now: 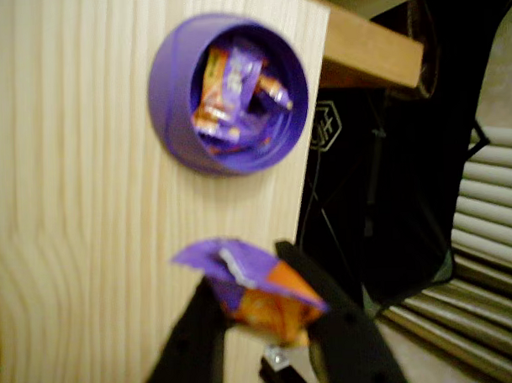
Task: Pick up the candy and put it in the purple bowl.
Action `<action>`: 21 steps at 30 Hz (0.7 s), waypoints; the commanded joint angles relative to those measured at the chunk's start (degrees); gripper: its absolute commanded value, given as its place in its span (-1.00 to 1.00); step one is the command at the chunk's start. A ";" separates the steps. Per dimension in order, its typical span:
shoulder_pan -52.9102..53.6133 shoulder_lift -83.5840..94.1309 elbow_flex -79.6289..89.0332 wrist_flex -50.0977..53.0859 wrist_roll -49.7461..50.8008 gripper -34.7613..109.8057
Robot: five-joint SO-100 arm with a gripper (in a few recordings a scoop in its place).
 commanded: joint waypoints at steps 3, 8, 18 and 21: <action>-2.11 -2.11 -12.39 -0.35 0.44 -0.45; -2.55 -15.03 -33.05 6.94 0.70 -0.46; -1.41 -38.23 -70.22 16.96 1.85 -0.46; -0.88 -39.02 -71.81 15.47 2.99 -0.46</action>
